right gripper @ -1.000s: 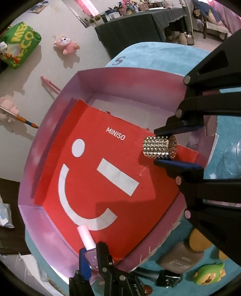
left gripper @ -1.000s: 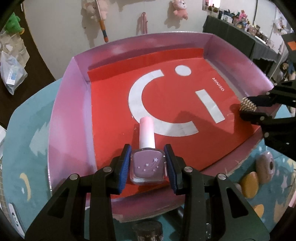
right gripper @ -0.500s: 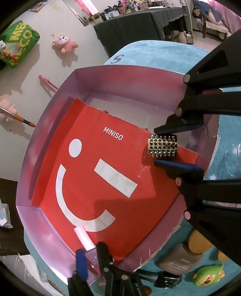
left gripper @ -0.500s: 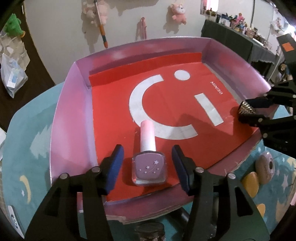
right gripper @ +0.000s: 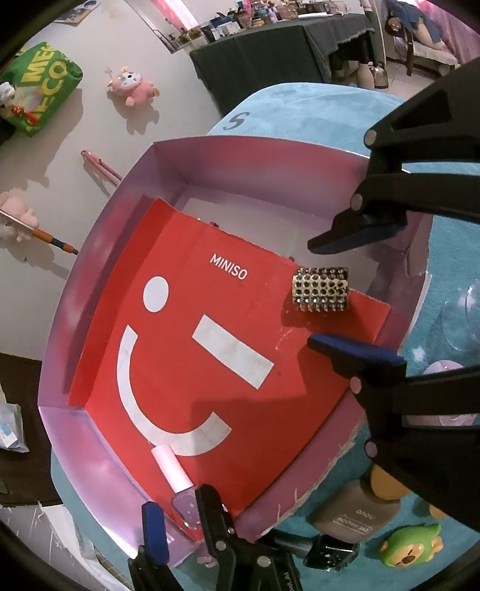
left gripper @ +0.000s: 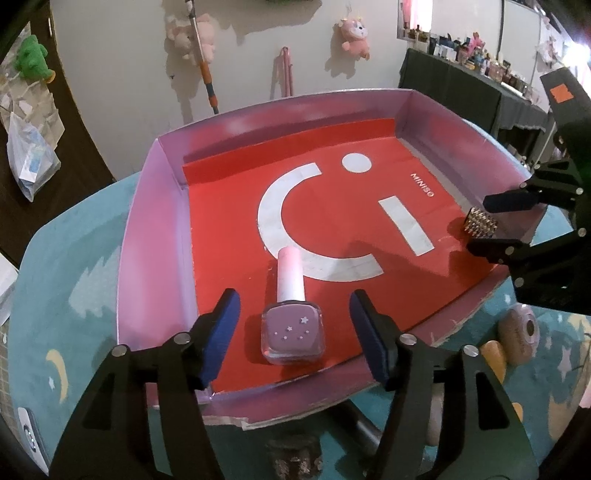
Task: Organize rigid objects
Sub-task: 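Carry both held objects into the pink box and open both tools, then lift both tools out of the box and back over the table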
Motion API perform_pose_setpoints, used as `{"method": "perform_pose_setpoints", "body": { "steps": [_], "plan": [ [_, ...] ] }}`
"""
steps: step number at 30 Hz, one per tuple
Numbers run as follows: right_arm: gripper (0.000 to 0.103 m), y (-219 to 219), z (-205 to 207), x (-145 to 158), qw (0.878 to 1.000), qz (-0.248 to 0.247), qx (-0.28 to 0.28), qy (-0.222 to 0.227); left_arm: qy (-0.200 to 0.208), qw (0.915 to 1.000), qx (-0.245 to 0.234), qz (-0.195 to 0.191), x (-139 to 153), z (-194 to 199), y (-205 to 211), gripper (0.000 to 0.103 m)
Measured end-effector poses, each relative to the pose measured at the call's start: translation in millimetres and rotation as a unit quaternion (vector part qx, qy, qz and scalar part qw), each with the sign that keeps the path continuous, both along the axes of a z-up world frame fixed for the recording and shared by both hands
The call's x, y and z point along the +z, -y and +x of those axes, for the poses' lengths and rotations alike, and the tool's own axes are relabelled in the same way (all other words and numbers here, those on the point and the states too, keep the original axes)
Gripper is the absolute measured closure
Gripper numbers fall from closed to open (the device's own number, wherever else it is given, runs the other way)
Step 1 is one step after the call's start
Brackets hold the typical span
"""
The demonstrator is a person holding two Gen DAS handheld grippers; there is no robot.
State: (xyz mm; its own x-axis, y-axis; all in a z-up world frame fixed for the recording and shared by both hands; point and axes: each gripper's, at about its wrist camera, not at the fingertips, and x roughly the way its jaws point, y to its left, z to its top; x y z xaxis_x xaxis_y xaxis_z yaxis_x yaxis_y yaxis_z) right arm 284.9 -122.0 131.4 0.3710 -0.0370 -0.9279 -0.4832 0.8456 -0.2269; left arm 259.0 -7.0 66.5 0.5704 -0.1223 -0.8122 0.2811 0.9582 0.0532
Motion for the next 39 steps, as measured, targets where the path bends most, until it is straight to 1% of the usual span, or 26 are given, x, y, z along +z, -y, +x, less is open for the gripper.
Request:
{"method": "perform_pose_setpoints", "body": {
  "steps": [2,3,4,7,9,11,13,16,19,20,21,23,25,26,28,33,39],
  "plan": [
    [0.053,-0.2,-1.7,1.8,1.000,0.003,0.002,0.001,0.011,0.9999,0.002,-0.005,5.2,-4.1,-0.5,0.035],
    [0.049,-0.7,-3.7,3.0,1.000,0.005,0.002,0.002,0.018,0.9998,0.004,-0.006,8.8,-6.7,-1.4,0.030],
    [0.048,-0.6,-5.4,5.1,1.000,0.008,0.003,0.004,0.025,0.9996,0.005,-0.010,12.8,-10.2,-2.7,0.028],
    [0.046,-0.6,-11.6,13.7,1.000,0.016,0.006,0.014,0.043,0.9988,0.006,-0.020,25.2,-20.0,-6.3,0.028],
    [0.040,0.9,-16.9,22.3,0.999,0.027,0.005,0.023,0.053,0.9981,0.009,-0.029,32.5,-26.1,-8.9,0.028],
    [0.038,3.0,-24.6,34.1,0.998,0.043,0.003,0.035,0.064,0.9970,0.012,-0.041,42.2,-35.3,-11.7,0.027],
    [0.034,3.3,-33.2,45.9,0.997,0.054,0.004,0.049,0.072,0.9960,0.013,-0.051,49.5,-40.8,-12.4,0.023],
    [0.031,4.0,-50.3,66.9,0.994,0.075,0.005,0.076,0.100,0.9921,0.019,-0.074,65.3,-61.0,-15.8,0.017],
    [0.025,5.5,-72.9,90.8,0.989,0.103,0.004,0.108,0.127,0.9875,0.020,-0.091,80.8,-82.6,-16.8,0.012],
    [0.019,6.7,-81.6,99.6,0.986,0.115,0.003,0.120,0.135,0.9861,0.020,-0.095,84.4,-88.9,-16.8,0.011],
    [0.016,7.6,-88.2,106.4,0.984,0.122,0.003,0.130,0.144,0.9844,0.020,-0.098,88.1,-96.6,-16.9,0.011],
    [0.016,10.3,-106.2,122.0,0.979,0.135,0.000,0.155,0.161,0.9813,0.021,-0.103,96.0,-111.9,-16.4,0.011],
    [0.011,15.5,-120.0,133.3,0.973,0.151,-0.003,0.172,0.173,0.9786,0.025,-0.108,102.1,-127.8,-17.1,0.007],
    [0.007,18.1,-127.8,138.0,0.970,0.161,-0.006,0.179,0.181,0.9770,0.026,-0.111,104.3,-136.9,-17.2,0.007],
    [0.005,22.1,-145.1,146.0,0.965,0.177,-0.011,0.195,0.195,0.9738,0.028,-0.113,107.3,-153.7,-17.4,0.007],
    [0.000,30.2,-187.6,149.0,0.951,0.207,-0.026,0.226,0.222,0.9666,0.037,-0.122,106.1,-194.7,-18.9,0.006],
    [0.000,35.4,-227.7,130.8,0.941,0.237,-0.047,0.239,0.239,0.9632,0.058,-0.108,87.9,-229.0,-15.1,0.006]
  ]
}}
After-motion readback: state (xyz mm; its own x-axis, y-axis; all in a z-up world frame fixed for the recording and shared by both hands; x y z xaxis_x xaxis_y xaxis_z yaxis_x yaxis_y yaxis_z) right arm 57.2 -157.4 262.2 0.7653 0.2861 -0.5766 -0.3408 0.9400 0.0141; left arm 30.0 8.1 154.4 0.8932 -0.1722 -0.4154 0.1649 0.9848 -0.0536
